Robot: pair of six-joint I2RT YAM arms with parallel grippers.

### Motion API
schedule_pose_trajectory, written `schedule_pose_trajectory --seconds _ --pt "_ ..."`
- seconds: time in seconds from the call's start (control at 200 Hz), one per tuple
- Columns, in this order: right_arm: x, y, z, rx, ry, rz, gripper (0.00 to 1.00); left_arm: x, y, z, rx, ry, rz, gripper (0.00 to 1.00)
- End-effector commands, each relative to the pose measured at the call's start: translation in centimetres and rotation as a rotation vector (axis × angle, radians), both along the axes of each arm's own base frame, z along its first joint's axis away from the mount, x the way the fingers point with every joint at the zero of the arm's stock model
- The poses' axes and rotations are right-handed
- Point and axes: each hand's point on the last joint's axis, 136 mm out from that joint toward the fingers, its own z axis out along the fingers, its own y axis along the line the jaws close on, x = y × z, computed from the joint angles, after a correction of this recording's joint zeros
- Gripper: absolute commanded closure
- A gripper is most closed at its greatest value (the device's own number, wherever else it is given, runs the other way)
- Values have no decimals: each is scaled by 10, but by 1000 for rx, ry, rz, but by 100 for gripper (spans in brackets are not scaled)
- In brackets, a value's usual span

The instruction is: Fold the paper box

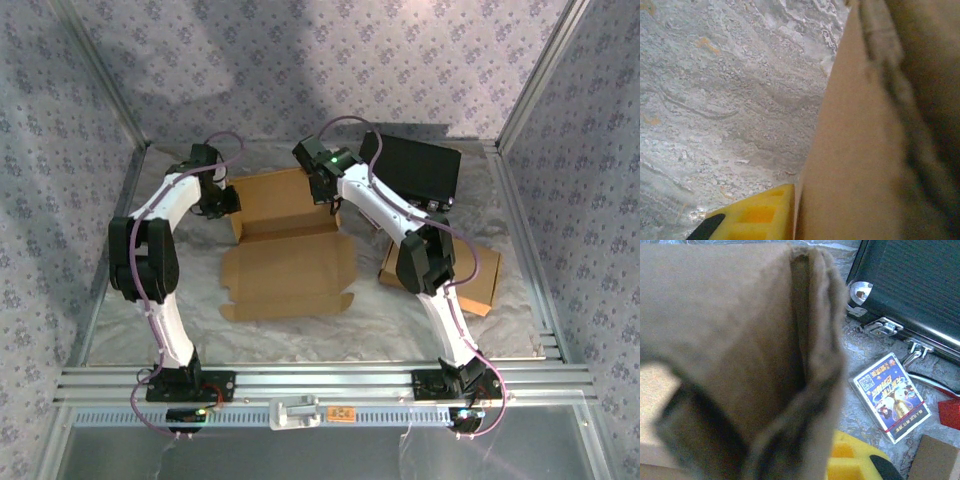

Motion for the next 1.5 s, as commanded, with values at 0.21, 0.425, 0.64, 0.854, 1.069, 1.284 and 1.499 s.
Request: schedule_pose_trajectory --seconds 0.21,0.425,0.64,0.854,1.069,1.284,1.499 --pt "-1 4 -12 0 31 -21 100 -1 1 -12 102 19 -1 100" --pt "-1 1 -14 -17 37 -29 100 -5 6 -9 215 6 3 100" --pt "0 -3 -15 -10 46 -35 100 -6 5 -6 110 -50 56 75" --pt "1 -1 -17 1 48 -31 100 -6 -2 -16 56 -48 50 73" --pt "-2 -2 -19 2 53 -41 100 -7 7 -18 109 -41 76 100" --pt "-3 0 -21 9 54 -60 100 -9 12 -8 187 -72 84 100" --pt "-2 -1 -21 24 44 -64 100 -9 11 14 174 -133 104 70"
